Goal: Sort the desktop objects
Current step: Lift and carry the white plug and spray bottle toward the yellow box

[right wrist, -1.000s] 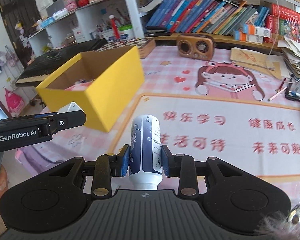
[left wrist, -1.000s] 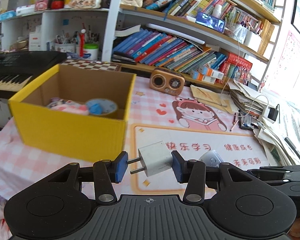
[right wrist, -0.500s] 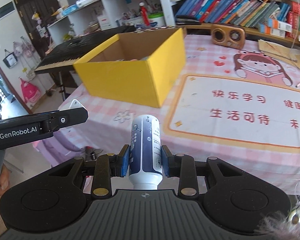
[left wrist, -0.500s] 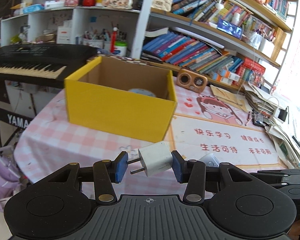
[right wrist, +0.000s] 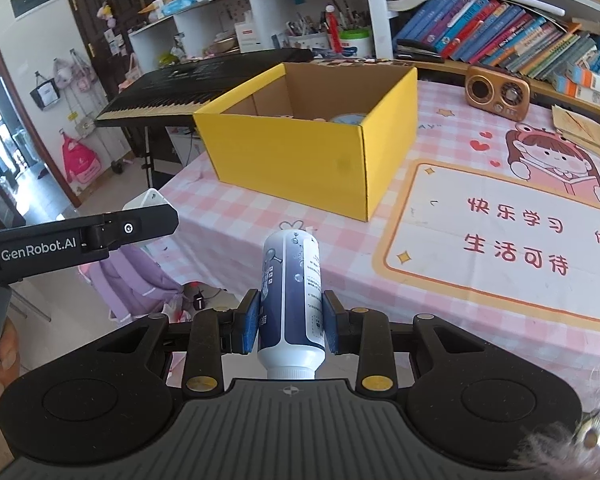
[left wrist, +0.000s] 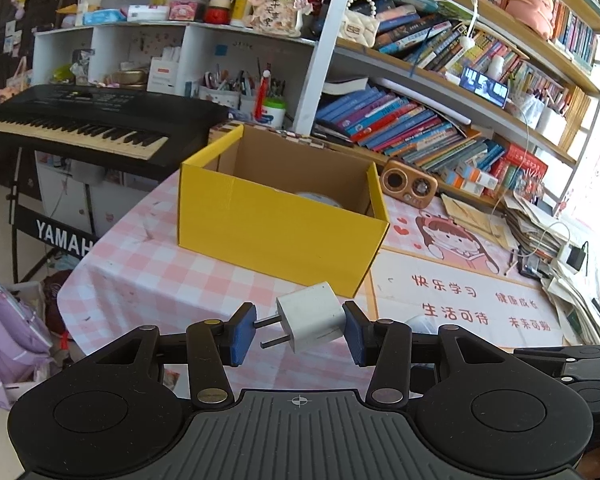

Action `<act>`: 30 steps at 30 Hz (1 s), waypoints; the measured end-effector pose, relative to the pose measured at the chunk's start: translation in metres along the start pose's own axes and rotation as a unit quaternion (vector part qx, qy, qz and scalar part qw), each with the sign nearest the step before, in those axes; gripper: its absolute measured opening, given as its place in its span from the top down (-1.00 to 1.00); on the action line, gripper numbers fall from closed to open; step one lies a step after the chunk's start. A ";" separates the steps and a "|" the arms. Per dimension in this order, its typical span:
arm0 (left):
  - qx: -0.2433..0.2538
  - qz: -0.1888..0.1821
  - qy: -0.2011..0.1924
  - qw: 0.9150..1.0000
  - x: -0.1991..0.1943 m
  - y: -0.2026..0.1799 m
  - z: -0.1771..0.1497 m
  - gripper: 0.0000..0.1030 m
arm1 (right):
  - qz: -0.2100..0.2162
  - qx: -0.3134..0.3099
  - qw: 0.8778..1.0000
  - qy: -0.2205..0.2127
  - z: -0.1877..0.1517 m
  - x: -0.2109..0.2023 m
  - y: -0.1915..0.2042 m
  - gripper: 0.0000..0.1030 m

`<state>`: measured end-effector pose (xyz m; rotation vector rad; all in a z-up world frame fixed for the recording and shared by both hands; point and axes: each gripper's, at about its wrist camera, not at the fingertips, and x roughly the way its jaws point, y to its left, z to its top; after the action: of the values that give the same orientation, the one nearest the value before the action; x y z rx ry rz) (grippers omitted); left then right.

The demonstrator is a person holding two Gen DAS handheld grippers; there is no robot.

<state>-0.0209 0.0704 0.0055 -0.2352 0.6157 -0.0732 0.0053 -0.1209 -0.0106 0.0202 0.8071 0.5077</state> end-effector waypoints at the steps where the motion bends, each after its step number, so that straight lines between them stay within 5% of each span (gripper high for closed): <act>1: 0.000 0.000 0.000 1.000 -0.001 0.001 0.000 0.12 | 0.000 -0.001 1.000 0.001 0.000 0.001 0.001 0.42; 19: -0.005 0.003 -0.016 1.000 0.004 0.016 0.015 0.12 | 0.003 -0.016 1.000 -0.008 0.019 0.011 0.009 0.42; 30: -0.006 0.010 -0.049 0.999 0.030 0.017 0.056 0.12 | 0.012 -0.031 0.999 -0.041 0.069 0.022 -0.002 0.42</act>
<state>0.0360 0.0936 0.0285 -0.2423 0.5207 -0.0386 0.0671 -0.1014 0.0223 -0.0073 0.7103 0.5513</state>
